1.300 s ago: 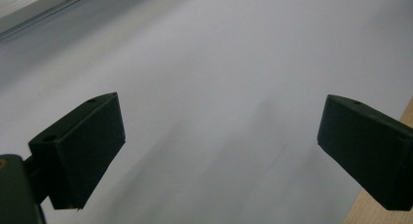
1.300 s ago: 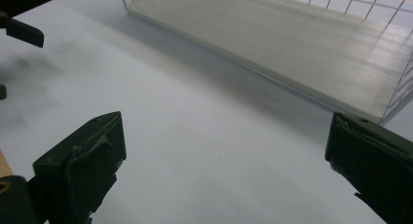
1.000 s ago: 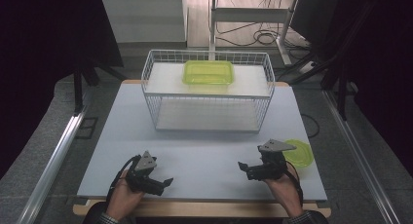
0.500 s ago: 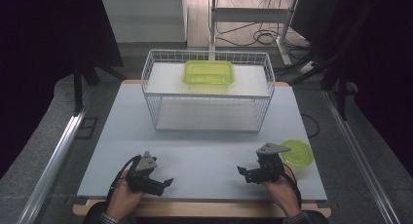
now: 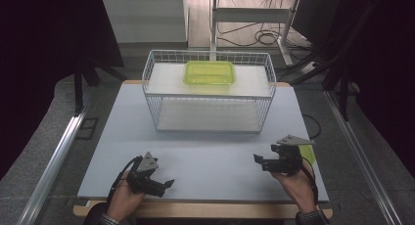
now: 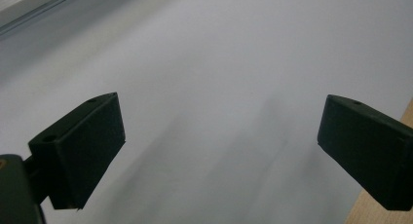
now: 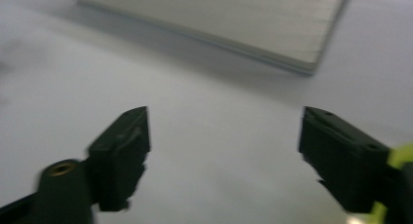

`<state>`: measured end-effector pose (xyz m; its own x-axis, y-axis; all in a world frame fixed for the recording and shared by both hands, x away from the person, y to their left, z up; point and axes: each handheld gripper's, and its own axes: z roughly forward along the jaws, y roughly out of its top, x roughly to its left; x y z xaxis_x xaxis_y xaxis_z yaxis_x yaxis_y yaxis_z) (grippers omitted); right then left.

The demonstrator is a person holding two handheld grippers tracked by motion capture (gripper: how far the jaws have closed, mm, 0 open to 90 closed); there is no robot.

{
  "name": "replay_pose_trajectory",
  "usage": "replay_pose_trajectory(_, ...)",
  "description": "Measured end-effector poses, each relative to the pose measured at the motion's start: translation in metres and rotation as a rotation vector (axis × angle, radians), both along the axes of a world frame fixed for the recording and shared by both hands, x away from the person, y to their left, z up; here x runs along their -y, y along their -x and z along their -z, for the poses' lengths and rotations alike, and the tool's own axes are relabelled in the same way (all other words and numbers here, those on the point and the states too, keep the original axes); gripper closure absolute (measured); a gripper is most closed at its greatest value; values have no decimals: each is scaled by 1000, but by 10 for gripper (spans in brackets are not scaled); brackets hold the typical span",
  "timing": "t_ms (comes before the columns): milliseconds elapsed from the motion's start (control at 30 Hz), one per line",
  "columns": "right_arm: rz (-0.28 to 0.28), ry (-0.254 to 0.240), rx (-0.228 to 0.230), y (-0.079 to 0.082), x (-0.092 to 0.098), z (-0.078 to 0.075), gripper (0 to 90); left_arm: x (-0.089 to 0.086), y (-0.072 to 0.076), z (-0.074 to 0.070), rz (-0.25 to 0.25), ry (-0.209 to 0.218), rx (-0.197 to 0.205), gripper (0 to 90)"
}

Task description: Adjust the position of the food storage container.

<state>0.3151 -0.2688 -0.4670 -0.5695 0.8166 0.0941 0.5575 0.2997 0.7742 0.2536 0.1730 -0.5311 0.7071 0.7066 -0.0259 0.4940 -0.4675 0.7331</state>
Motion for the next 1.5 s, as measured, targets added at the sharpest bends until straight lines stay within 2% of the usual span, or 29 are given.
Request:
replay_pose_trajectory(167, 53, -8, -12, -2, 23, -7, 462, 1, 0, 0, 2, -5, 1, 32)
replay_pose_trajectory(267, 106, 0, -9, -4, 39, -9, 618, 1, 0, 0, 1, -6, 1, 33)
replay_pose_trajectory(400, 146, 4, 5, -5, 57, -14, 764, 1, 0, 1, 3, -10, 1, 33)
replay_pose_trajectory(533, 204, 12, 16, -7, 75, -15, 868, 1, 0, 1, 4, -15, 1, 33)
replay_pose_trajectory(667, 241, 20, 20, -8, 87, -15, 888, 1, 0, 1, 5, -17, 0, 33)
replay_pose_trajectory(700, 273, 30, 25, -8, 95, -16, 889, 1, 0, 1, 5, -18, 0, 33)
replay_pose_trajectory(900, 329, 59, 41, -9, 111, -14, 889, 1, 0, 1, 5, -18, -1, 33)
replay_pose_trajectory(1167, 409, 51, 25, -9, 134, -8, 888, 1, 0, 1, 5, -18, -2, 33)
replay_pose_trajectory(1367, 426, 63, -14, -12, 141, 1, 888, 1, 0, 1, 6, -19, -1, 34)
replay_pose_trajectory(1500, 412, 66, -39, -13, 139, 5, 888, 2, 0, 2, 6, -23, -1, 34)
